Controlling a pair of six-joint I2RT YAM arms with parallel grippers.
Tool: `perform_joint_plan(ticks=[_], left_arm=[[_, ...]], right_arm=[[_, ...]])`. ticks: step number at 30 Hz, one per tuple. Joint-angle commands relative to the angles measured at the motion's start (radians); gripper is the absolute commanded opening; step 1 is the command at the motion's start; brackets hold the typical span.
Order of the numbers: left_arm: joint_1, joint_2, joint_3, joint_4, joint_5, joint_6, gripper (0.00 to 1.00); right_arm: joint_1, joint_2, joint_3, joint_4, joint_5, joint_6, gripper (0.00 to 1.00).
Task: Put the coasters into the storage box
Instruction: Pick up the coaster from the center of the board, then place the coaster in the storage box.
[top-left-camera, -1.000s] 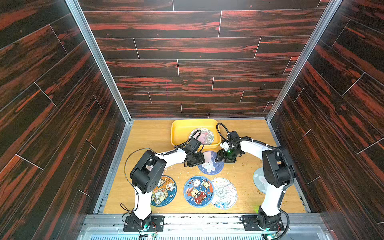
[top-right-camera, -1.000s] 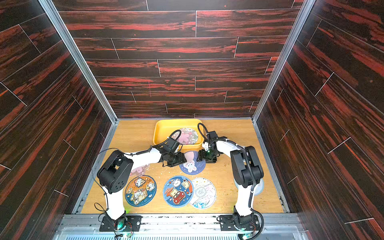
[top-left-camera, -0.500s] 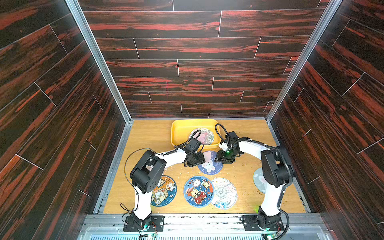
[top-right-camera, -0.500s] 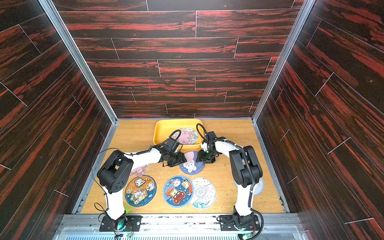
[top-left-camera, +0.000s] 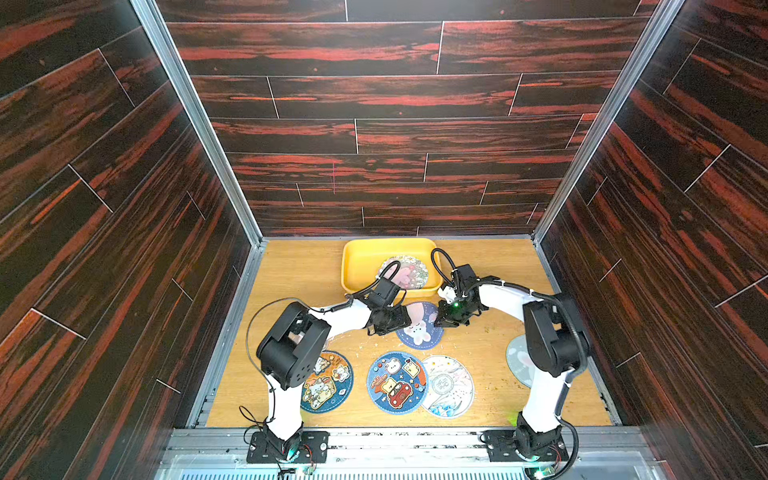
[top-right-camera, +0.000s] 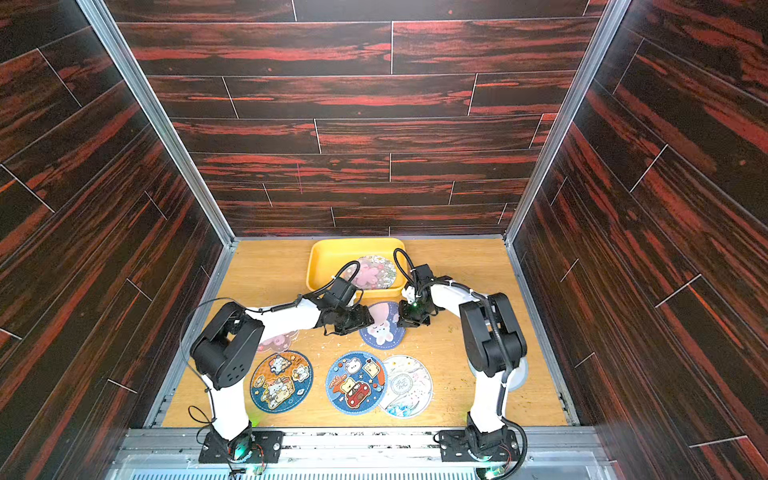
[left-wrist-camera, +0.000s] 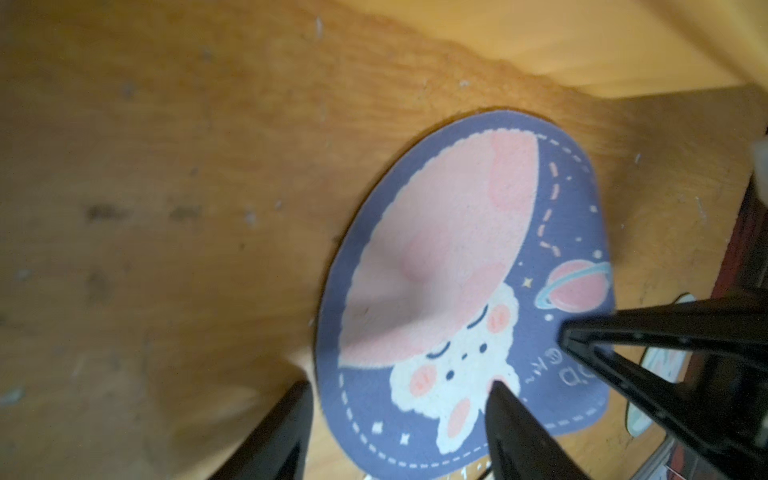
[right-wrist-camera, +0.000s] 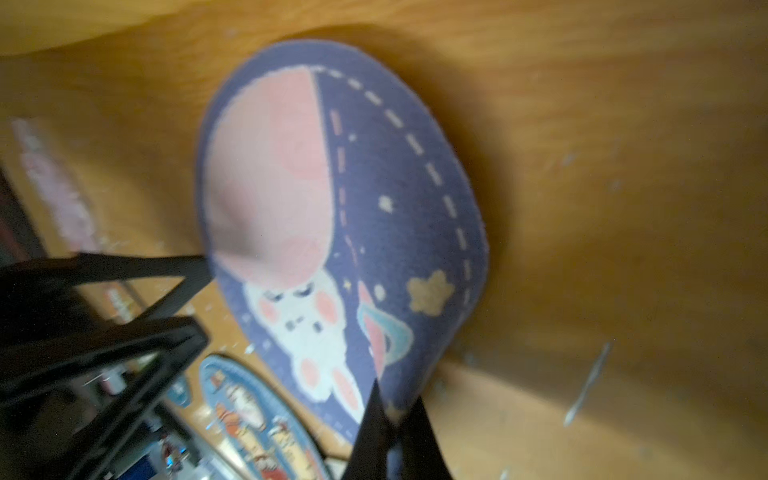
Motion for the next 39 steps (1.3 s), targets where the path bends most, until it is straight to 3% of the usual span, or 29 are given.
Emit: perform_joint_plan(ticks=[1,9,16,21,33,36,39], left_arm=[[0.026,-0.070,-0.051,-0.025,-0.009,-0.015,0.73],[0.077,-0.144,-0.133,-0.022,-0.018,-0.009,0.78],[0.094,-0.192,-0.166,-0.005,-0.020,-0.015,0.79],[0.096,-0.204,-0.176,0.009,-0.022,-0.023,0.80],[0.097,-0.253,-0.224,0.026,-0.033,-0.040,0.82],[0.097,-0.254,-0.236,0.027,-0.030,-0.043,0.82],[0.097,-0.251,-0.236,0.027,-0.028,-0.043,0.82]], right_arm=[[0.006,-0.127,0.003,-0.038,-0.070,0.019,0.05],[0.011,-0.234,0.118,-0.161,-0.180,0.008,0.04],[0.011,-0.186,0.350,-0.217,-0.190,0.007,0.03],[0.009,-0.022,0.600,-0.216,-0.182,0.005,0.03],[0.017,0.542,1.385,-0.348,-0.269,0.054,0.03],[0.023,0.615,1.450,-0.336,-0.296,0.087,0.04],[0.029,0.638,1.408,-0.299,-0.301,0.101,0.04]])
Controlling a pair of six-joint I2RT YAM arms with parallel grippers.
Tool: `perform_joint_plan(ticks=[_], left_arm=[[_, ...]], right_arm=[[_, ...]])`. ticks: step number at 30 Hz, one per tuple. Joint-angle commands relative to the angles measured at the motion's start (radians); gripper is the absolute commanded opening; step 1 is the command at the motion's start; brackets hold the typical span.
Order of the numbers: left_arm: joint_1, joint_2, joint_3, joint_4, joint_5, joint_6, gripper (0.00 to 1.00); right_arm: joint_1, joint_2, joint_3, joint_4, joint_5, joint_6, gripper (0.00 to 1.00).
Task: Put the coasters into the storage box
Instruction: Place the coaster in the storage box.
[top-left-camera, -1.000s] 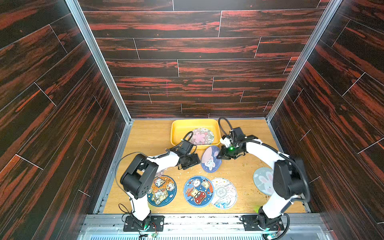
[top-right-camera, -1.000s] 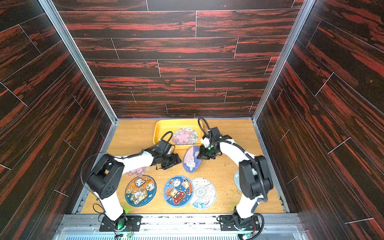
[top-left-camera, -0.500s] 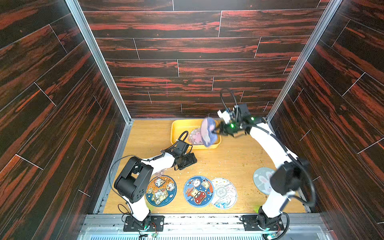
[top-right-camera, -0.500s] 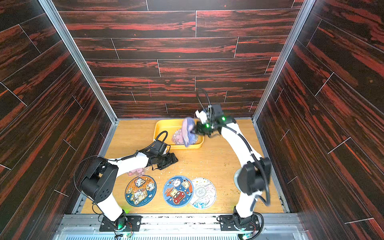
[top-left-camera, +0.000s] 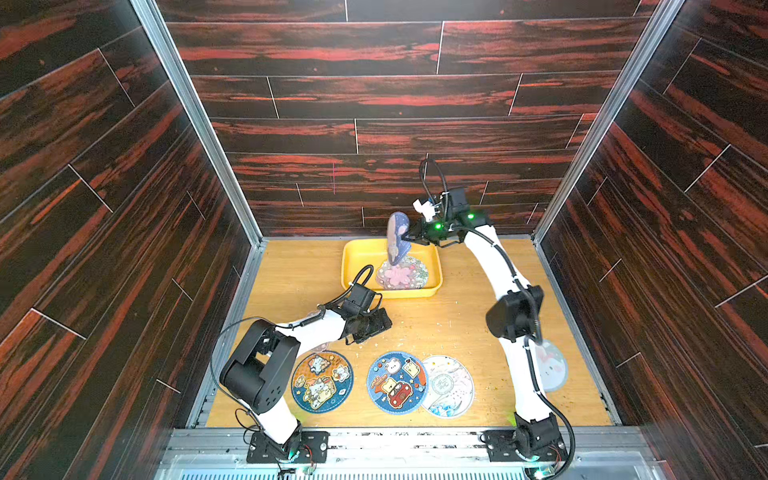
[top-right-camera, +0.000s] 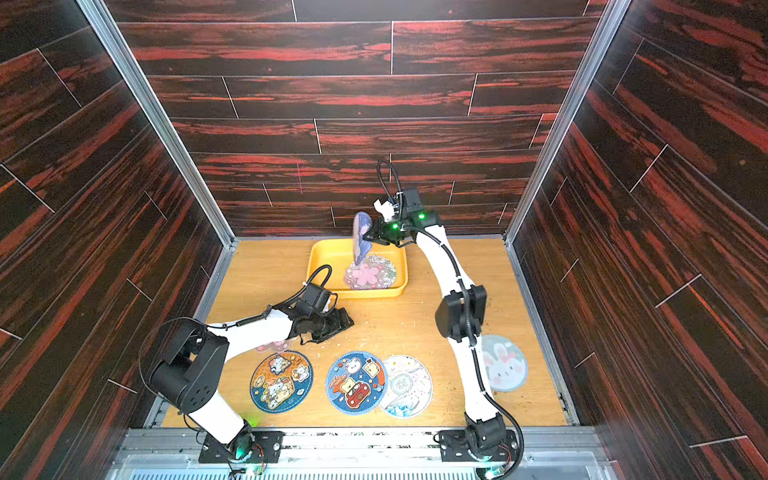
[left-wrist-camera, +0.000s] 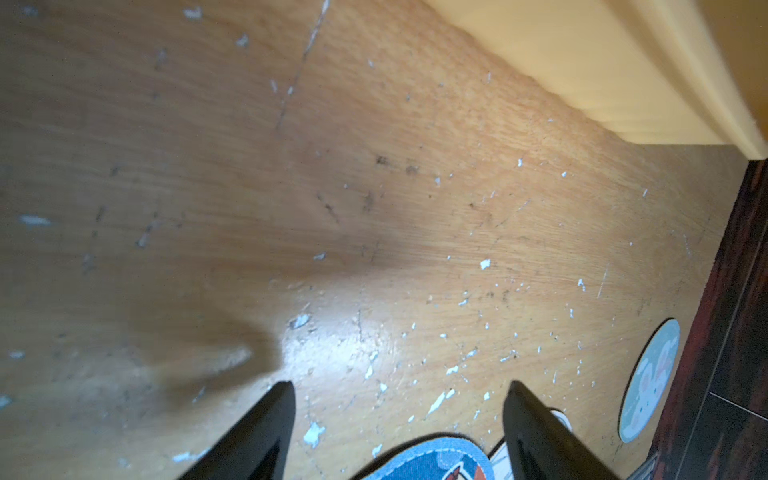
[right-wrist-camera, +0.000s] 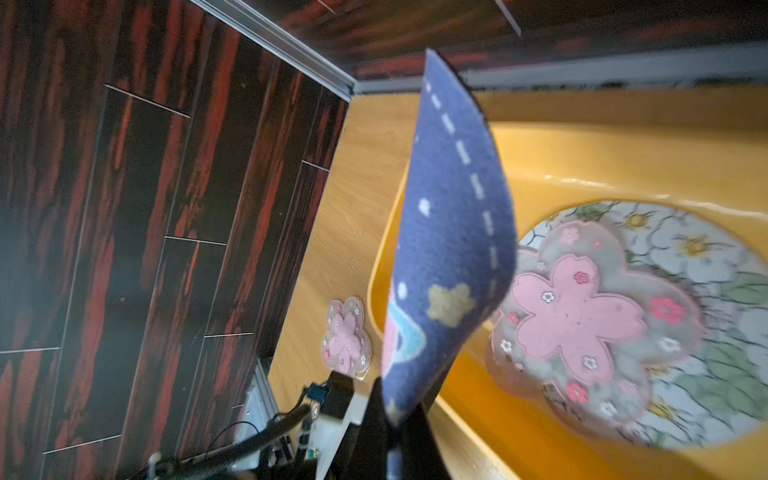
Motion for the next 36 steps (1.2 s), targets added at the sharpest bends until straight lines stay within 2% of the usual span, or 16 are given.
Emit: perform_joint_plan(ticks=[1,5,12,25,32,34,36], left_arm=[[0.006,-0.029,-0.012,0.005,-0.005,-0.005,0.82],[0.006,-0.021,-0.004,-0.003,0.003,0.003,0.82],[0.007,-0.022,0.005,-0.019,0.003,0.017,0.82],[0.007,-0.048,-0.011,-0.025,-0.016,0.020,0.82],[0.007,-0.058,-0.020,-0.034,-0.024,0.020,0.83],[0.007,-0.059,-0.022,-0.037,-0.027,0.020,0.83],[0.007,-0.062,-0.024,-0.041,-0.029,0.020,0.83]], right_arm=[[0.016,0.059,-0.026,0.008,-0.043,0.024,0.04],[0.014,0.073,-0.111,0.032,-0.012,0.009,0.04],[0.005,0.076,-0.188,-0.011,0.118,-0.039,0.04],[-0.017,0.082,-0.186,-0.124,0.381,-0.109,0.05],[-0.026,0.097,-0.148,-0.169,0.408,-0.154,0.20],[-0.026,0.085,-0.147,-0.170,0.419,-0.161,0.27],[-0.026,0.070,-0.151,-0.176,0.425,-0.168,0.44]])
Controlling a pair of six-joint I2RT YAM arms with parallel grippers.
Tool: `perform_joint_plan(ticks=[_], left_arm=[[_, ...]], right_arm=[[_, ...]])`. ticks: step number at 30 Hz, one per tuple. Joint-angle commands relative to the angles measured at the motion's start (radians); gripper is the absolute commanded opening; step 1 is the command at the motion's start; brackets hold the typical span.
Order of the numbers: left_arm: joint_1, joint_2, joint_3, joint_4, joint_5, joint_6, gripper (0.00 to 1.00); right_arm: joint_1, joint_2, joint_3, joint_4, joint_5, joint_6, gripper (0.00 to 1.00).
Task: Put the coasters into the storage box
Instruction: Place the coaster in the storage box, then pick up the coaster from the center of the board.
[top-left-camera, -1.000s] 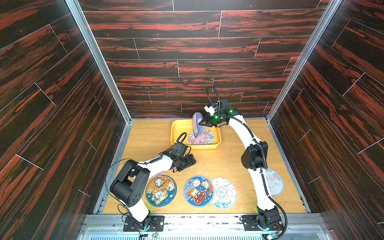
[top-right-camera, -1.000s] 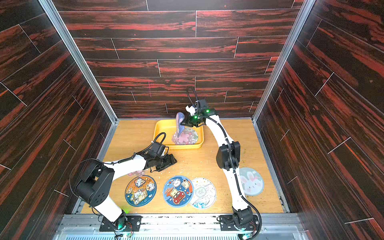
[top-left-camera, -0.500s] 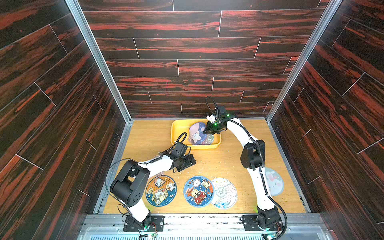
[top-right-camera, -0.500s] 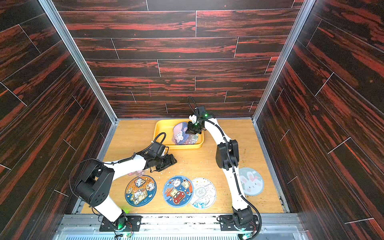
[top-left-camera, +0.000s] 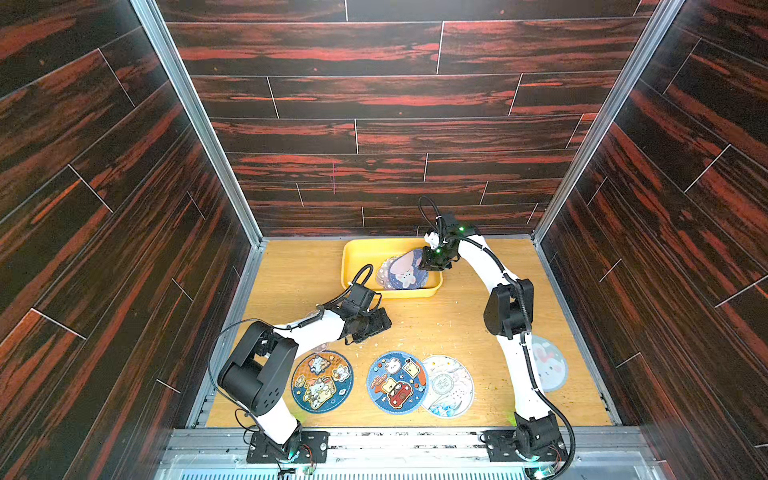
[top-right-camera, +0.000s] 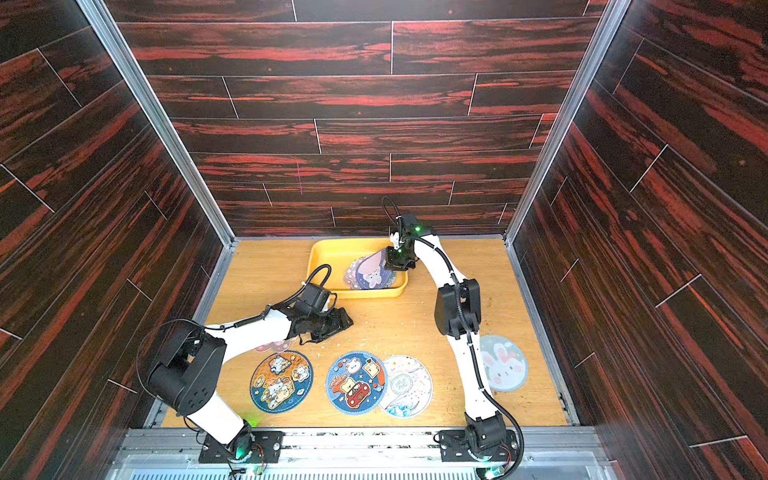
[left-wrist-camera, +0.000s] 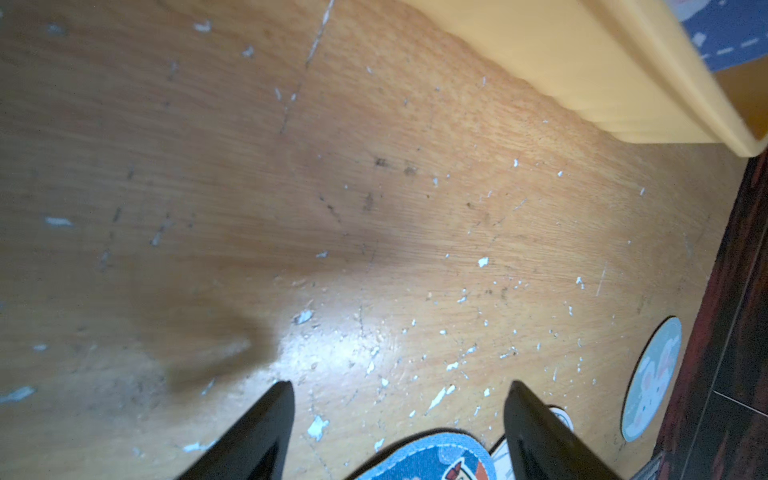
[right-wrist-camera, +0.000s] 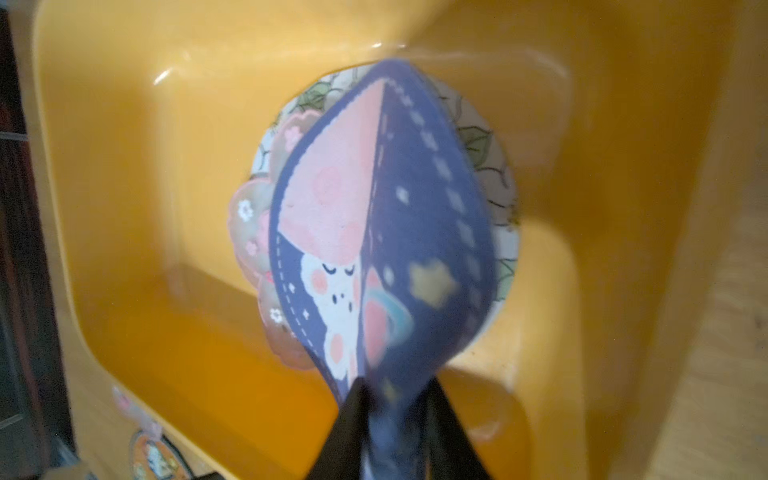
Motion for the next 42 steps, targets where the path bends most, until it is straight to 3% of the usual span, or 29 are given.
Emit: perform_joint_plan(ticks=[1,3,10,21,28,35,42], left_arm=[[0.005,-0.047,-0.020,-0.029,-0.021,0.007,0.83],[0.003,-0.054,-0.025,-0.037,-0.027,0.009,0.83],[-0.017,-0.098,-0.061,-0.068,-0.059,0.010,0.83],[-0.093,-0.214,-0.161,-0.122,-0.120,-0.029,0.82],[-0.156,-0.298,-0.249,-0.155,-0.144,-0.078,0.81],[-0.219,-0.400,-0.337,-0.186,-0.176,-0.143,0.80],[-0.302,-0.399,-0.356,-0.166,-0.202,-0.198,0.77]], right_arm=[[0.003,0.015,0.029,-0.048,0.018,-0.032,0.49],[0.005,-0.008,0.014,-0.055,0.021,-0.043,0.60],[0.005,-0.196,-0.205,0.017,0.027,-0.047,0.70],[0.041,-0.611,-0.847,0.229,-0.124,0.014,0.74],[0.124,-0.845,-1.205,0.359,-0.189,0.088,0.74],[0.272,-0.966,-1.429,0.475,-0.210,0.191,0.75],[0.382,-1.001,-1.552,0.557,-0.198,0.282,0.74]])
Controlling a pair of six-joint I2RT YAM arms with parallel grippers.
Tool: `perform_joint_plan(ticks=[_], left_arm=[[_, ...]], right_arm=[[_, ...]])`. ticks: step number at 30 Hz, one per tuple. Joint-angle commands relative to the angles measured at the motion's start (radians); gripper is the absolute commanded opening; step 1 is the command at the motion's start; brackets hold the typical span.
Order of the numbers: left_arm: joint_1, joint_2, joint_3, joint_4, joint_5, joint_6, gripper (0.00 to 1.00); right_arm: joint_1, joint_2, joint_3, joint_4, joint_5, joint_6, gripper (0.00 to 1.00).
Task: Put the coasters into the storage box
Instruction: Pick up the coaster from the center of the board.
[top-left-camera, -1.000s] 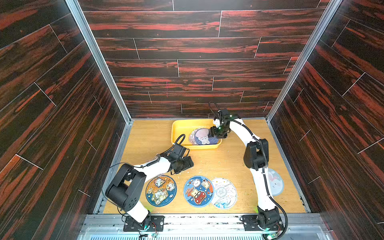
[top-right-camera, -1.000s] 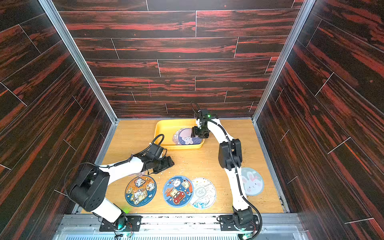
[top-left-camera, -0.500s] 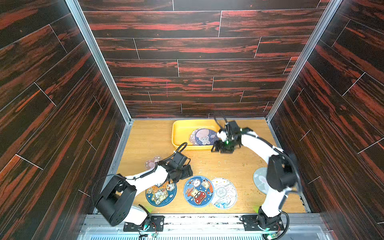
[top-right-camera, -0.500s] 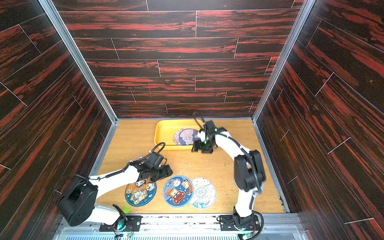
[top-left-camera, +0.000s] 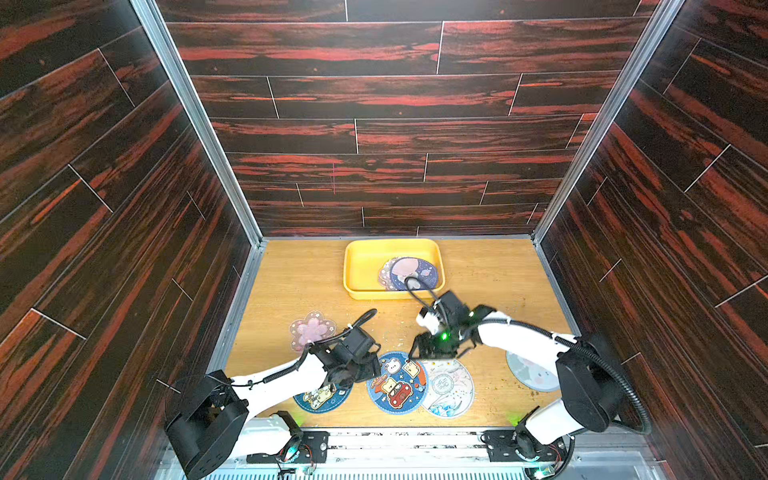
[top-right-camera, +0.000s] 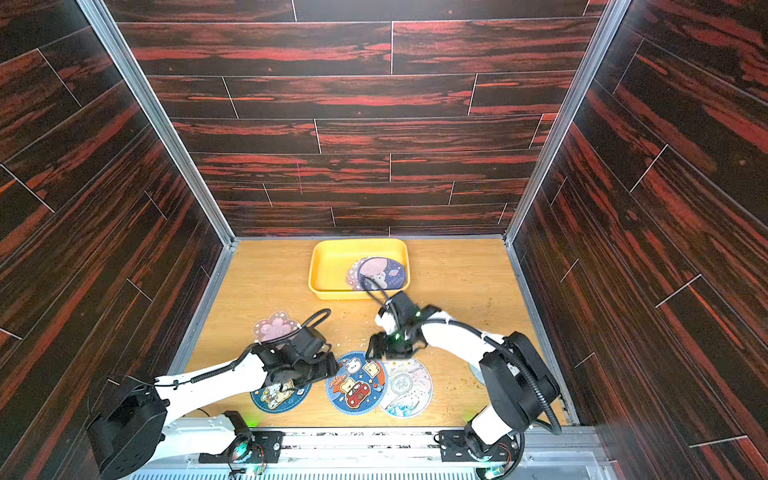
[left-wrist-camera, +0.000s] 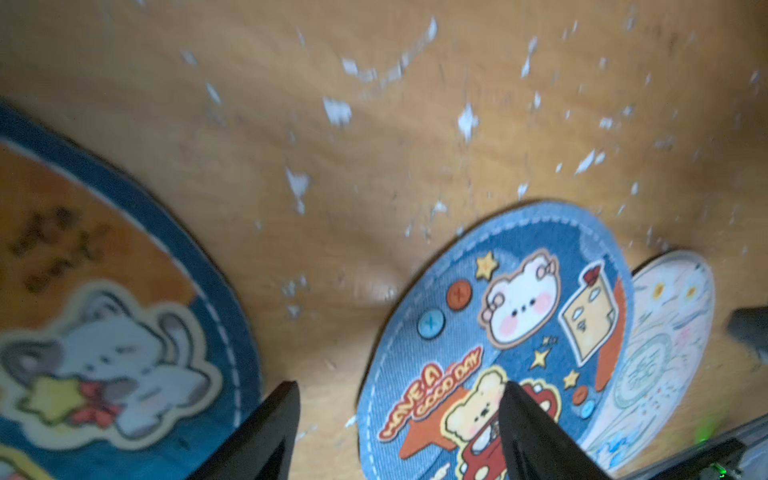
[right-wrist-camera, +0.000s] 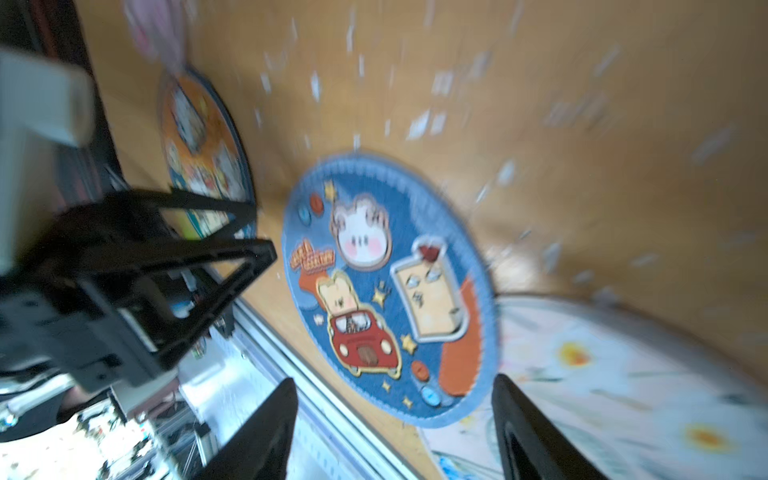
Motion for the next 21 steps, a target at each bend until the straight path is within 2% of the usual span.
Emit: perform_joint_plan(ticks=[1,10,21], left_arm=[[-0.038,-0.002,-0.011,0.003,-0.037,-0.052,0.76],[-0.104,0.072,-0.003,0.036,-0.040,-0.078,0.73],[-0.111,0.074,-0.033,0.048,-0.027,-0.084,0.72]], right_arm=[[0.029,-0.046,-0.033,0.054,0.002,0.063,0.74],[0.063,-0.060,-0.123,0.094,0.044,0.094,0.73],[0.079,-0.032,-0.163,0.125,0.091,0.105,0.73]])
